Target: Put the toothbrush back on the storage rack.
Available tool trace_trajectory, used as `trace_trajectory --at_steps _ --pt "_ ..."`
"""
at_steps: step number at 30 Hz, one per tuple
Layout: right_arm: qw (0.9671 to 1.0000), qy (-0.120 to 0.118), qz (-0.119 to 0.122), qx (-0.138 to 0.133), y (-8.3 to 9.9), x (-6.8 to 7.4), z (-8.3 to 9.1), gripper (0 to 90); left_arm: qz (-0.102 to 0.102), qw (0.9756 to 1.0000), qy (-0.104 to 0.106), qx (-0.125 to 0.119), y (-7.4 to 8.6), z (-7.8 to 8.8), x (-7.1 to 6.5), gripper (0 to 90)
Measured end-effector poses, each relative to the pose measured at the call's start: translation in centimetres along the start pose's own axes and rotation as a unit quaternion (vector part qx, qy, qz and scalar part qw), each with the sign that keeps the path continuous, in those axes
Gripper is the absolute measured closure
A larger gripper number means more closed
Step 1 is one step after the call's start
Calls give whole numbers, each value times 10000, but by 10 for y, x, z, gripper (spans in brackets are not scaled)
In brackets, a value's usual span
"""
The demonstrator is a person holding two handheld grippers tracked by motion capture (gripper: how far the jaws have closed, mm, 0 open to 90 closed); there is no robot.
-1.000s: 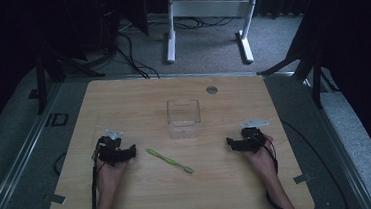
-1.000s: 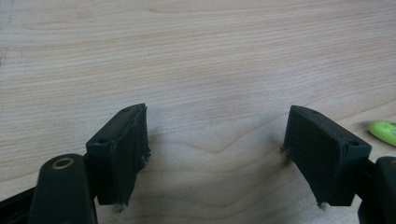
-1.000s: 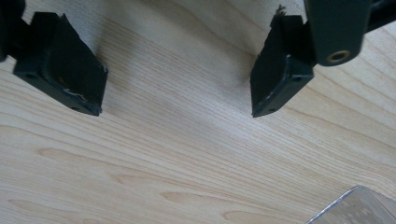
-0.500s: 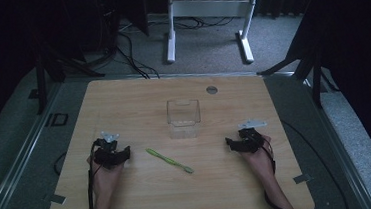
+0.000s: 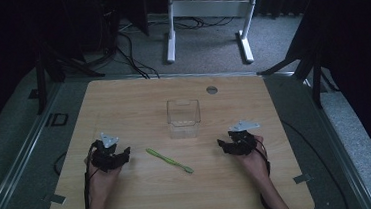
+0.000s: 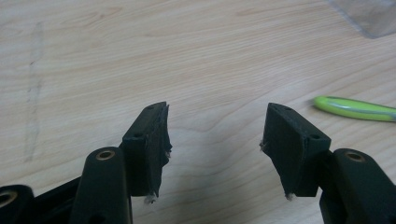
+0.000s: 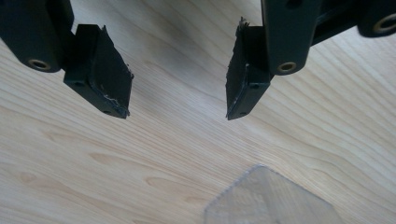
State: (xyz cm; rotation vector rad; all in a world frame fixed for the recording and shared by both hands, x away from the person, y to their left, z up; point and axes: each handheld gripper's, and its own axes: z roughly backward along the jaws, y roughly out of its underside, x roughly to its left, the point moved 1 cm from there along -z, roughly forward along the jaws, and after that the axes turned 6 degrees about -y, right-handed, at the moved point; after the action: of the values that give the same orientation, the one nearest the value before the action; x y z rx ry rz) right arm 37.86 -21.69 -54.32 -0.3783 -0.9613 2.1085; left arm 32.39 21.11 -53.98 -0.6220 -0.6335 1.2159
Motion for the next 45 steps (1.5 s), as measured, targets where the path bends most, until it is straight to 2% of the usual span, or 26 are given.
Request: trace_trajectory --at_steps 2,3,5,7,9,10,12,13,14,15,18,19,20,25,26,30,37,38,41,45 --pt "10000 -19 2 -7 -1 2 0 406 0 10000 0 0 0 0 0 409" --pt "10000 -71 62 -26 -2 5 0 404 -106 9998 144 -74 -4 3 -2 413" --pt "9999 -87 70 -31 -3 7 0 404 -164 9996 180 -117 -5 5 -3 413" --pt "9999 -110 129 -19 -3 10 0 405 -280 9990 284 -194 -8 8 -6 424" --pt "9998 -140 166 -28 -4 13 1 404 -490 9974 470 -244 -12 10 -9 442" --pt "9998 -140 166 -28 -4 13 1 404 -490 9974 470 -244 -12 10 -9 453" --pt "9996 -184 210 -40 -6 17 1 402 -619 9953 691 -279 -16 11 -10 480" --pt "9996 -184 210 -40 -6 17 1 402 -619 9953 691 -279 -16 11 -10 496" --pt "9995 -216 219 -28 -6 19 1 400 -661 9932 900 -317 -19 12 -8 501" --pt "9994 -236 234 -21 -7 20 1 400 -674 9922 994 -332 -21 12 -7 515" --pt "9991 -296 288 -21 -8 24 2 400 -724 9897 1183 -359 -24 14 -6 538" --pt "9991 -296 288 -21 -8 24 2 400 -724 9897 1183 -359 -24 14 -6 545" --pt "9988 -348 339 -48 -10 29 2 408 -783 9882 1269 -348 -26 14 -5 555" --pt "9979 -476 437 -59 -12 38 3 430 -769 9875 1337 -320 -28 14 -5 595" --pt "9971 -558 518 -42 -14 44 3 449 -770 9871 1363 -342 -29 14 -5 595" --pt "9953 -788 557 -32 -15 54 2 478 -761 9864 1411 -368 -29 14 -6 595" --pt "9936 -939 624 39 -16 65 -2 517 -913 9851 1342 -571 -30 15 -10 585" --pt "9933 -954 656 36 -16 67 -3 521 -827 9857 1349 -572 -31 15 -10 586" --pt "9927 -1007 668 52 -16 70 -4 532 -739 9859 1385 -576 -33 16 -8 588" --pt "9922 -1043 679 48 -16 72 -5 534 -732 9856 1418 -550 -35 17 -8 590"
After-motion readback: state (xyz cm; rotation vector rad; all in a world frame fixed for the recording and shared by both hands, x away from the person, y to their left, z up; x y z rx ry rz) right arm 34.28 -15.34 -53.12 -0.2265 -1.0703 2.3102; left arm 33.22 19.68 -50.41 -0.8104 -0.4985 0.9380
